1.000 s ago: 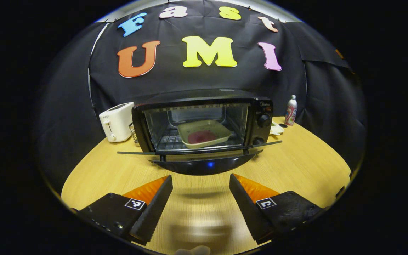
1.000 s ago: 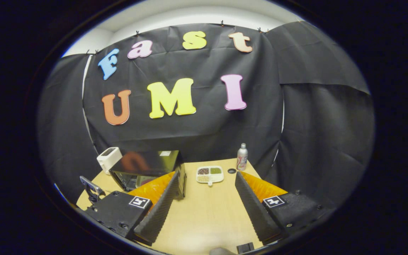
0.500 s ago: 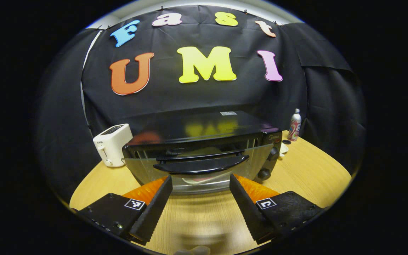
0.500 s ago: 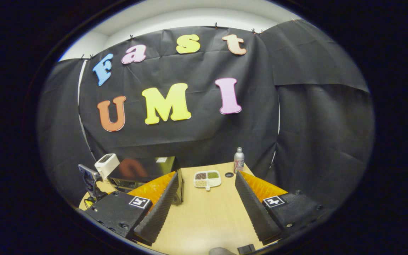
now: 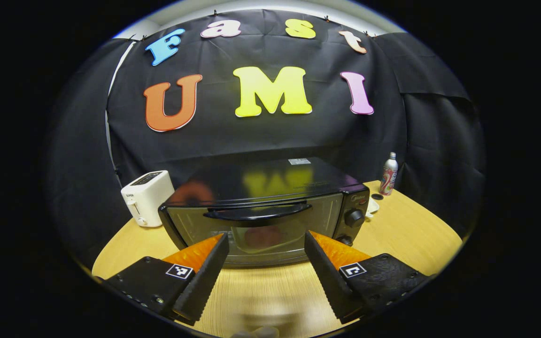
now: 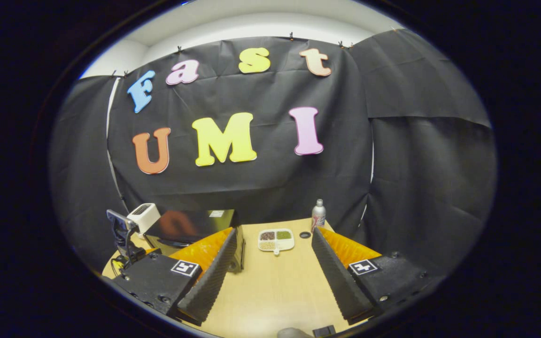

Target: Open the electric oven with the left hand, put the food in, and close the electric oven.

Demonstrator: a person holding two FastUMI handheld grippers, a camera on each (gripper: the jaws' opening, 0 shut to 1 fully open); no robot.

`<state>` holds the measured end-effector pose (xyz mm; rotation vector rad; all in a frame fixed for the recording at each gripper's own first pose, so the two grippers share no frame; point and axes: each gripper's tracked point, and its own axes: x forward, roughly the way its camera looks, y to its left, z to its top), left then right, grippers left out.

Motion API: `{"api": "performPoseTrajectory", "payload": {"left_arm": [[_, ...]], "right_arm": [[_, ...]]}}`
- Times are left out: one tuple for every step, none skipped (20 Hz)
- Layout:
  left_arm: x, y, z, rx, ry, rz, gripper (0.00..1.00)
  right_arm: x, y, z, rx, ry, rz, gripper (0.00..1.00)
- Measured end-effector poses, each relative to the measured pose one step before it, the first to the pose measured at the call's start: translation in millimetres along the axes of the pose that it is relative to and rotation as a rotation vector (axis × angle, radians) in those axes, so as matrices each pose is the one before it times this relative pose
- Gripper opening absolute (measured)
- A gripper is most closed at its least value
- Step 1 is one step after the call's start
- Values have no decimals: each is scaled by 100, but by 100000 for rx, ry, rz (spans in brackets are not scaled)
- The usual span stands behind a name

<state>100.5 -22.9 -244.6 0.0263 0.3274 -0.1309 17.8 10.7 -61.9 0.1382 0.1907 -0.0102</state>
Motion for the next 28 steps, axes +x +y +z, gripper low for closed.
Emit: {"api": "performPoseTrajectory", "payload": {"left_arm": [[-832, 78, 573, -616, -364, 482, 97], [-1065, 312, 621, -475, -257, 1096, 98], [-1052, 334, 850, -909, -1109, 690, 98], [-1344, 350, 1250, -1208, -1347, 625, 98], [-1276, 340, 1252, -972, -1605, 576, 98], [-1413, 557, 1261, -263, -1676, 1366, 97], [-1383, 586, 1571, -265, -2383, 990, 97], [-1352, 329, 1655, -8, -2549, 748, 97], [-1312, 467, 1726, 637, -3326, 940, 97], [-1247, 634, 1483, 990, -2445, 839, 97], [-1212, 460, 1335, 689, -2002, 689, 97], [-1204, 393, 1491, 19, -2121, 539, 97], [-997, 254, 1034, 20, -695, 392, 97], [-1334, 443, 1039, -349, -1144, 911, 97], [-1062, 250, 823, -718, -823, 626, 97], [-1054, 239, 745, -498, -896, 363, 97], [-1051, 244, 577, -14, -802, 540, 97], [-1070, 183, 531, 403, -585, 602, 97], [-910, 141, 284, 248, -866, 567, 97], [-846, 87, 131, -122, -400, 412, 97], [-789, 189, 34, -289, -211, 598, 97], [-663, 209, -103, 50, 269, 532, 97], [-612, 151, -104, -445, 349, 216, 97], [-450, 37, 97, -459, -108, -184, 97], [-296, 69, 49, -257, 39, 55, 97], [-130, 123, 46, -121, 215, 11, 97], [-176, -35, 84, 124, -220, -27, 97], [-65, 1, 274, 183, -411, -260, 89]], "right_arm": [[-135, 189, 132, -182, -546, 639, 96], [-223, 218, 248, -63, -470, 829, 100], [-156, 204, 340, 100, -996, 567, 100], [-164, 162, 533, -129, -1312, 647, 100], [-329, 202, 364, -380, -1284, 543, 96], [-259, 175, 474, -491, -1355, 564, 96], [-244, 352, 364, -757, -1302, 1052, 96], [-215, 222, 458, -885, -1313, 456, 100], [-189, 69, 512, -965, -1553, 352, 100], [-292, 285, 490, -944, -1302, 836, 96], [-195, 360, 285, -923, -1055, 924, 96], [-286, 205, 355, -601, -1143, 243, 96], [-324, 92, 265, -540, -1196, 255, 96], [-406, 152, 271, -321, -1059, 132, 100], [-314, 178, 60, -232, -445, 191, 96], [-487, 104, -223, -81, -113, 109, 96], [-295, 109, -160, 274, 219, 296, 96], [-488, 170, -107, 466, -157, 323, 96], [-307, 111, -175, 324, 123, 214, 96], [-469, 129, -101, 296, 53, 87, 96], [-504, 14, -54, 414, -426, 44, 96], [-489, -28, -5, 330, -221, -301, 96], [-451, 50, -192, -118, -36, 159, 96], [-511, -41, -81, -179, -195, -303, 96], [-398, -105, 58, -361, -182, -455, 96], [-400, -123, 21, -280, -186, -401, 96], [-401, -94, 36, -86, -268, -466, 96], [-310, -104, -15, 130, -93, -656, 96]]}}
